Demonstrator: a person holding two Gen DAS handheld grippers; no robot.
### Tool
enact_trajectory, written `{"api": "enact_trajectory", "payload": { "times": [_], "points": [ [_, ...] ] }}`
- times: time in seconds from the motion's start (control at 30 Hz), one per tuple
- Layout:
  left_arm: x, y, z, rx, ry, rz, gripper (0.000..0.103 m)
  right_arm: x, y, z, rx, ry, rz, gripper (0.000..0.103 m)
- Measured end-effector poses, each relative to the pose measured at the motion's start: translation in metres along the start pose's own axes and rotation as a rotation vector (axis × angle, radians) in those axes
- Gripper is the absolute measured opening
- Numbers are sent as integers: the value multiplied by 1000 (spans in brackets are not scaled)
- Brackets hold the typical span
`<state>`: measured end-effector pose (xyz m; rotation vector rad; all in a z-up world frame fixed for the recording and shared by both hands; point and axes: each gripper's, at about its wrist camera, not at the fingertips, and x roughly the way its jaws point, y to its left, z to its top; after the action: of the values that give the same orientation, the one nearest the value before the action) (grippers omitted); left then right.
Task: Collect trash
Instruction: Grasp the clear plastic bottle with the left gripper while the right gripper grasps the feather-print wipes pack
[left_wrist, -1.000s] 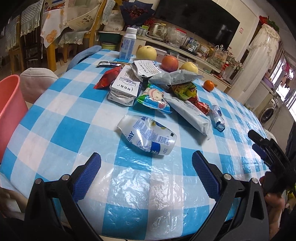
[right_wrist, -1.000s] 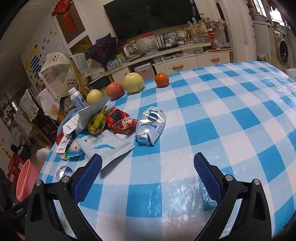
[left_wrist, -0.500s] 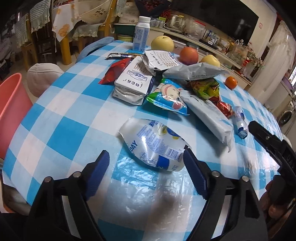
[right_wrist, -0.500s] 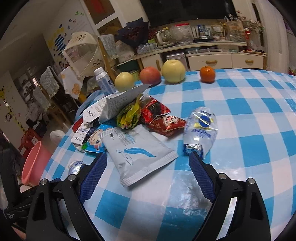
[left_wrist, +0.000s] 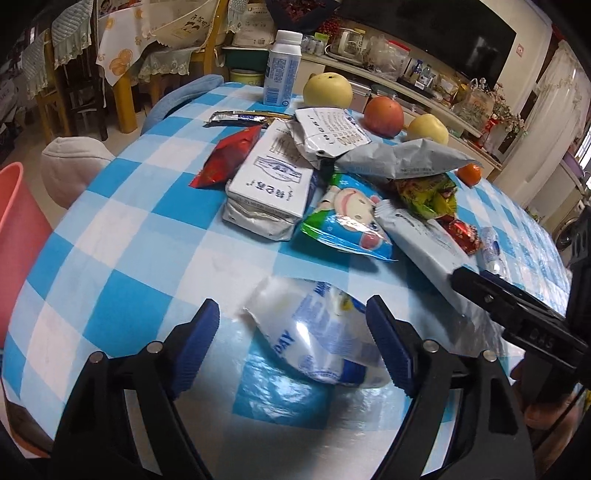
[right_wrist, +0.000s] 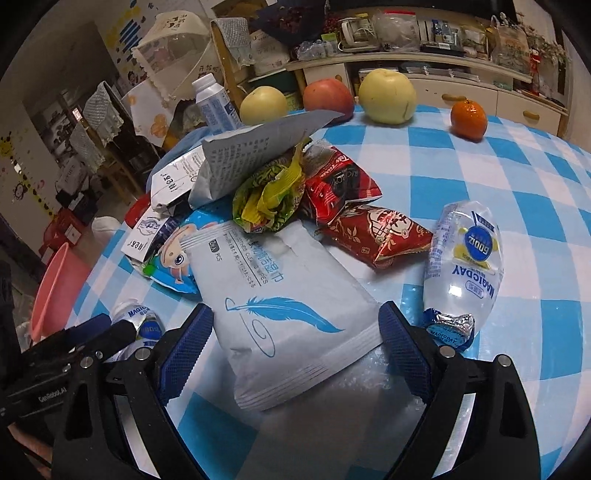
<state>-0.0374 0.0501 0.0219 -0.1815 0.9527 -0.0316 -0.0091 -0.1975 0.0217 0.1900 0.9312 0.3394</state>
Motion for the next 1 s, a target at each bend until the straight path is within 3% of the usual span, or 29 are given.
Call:
{"api": "enact_trajectory", "payload": {
  "times": [0.1,0.2,0.33,0.47,0.57,0.73,1.0],
  "points": [
    [4,5,1,44,16,58,84,-5,5,-4,0,19,74,91],
    [1,15,0,35,20,47,84,-9,14,-9,-36,42,137,91],
    [-8,20,-2,36,17,69,84,-13,12,-8,-20,25,128,91],
    [-21,21,-5,5,-1,81,84,-11,8,-2,-14,-11,27,91],
    [-28,28,-13,-112,17,-10,84,-4,9,2,-28,-18,-19,92],
    [-18,20,-19,-178,85,-139,83,9,8,7,-19,11,-19,98],
    [5,-1,-8,-151,106,-122,84,8,22,0,-100,64,13,96]
  ]
}}
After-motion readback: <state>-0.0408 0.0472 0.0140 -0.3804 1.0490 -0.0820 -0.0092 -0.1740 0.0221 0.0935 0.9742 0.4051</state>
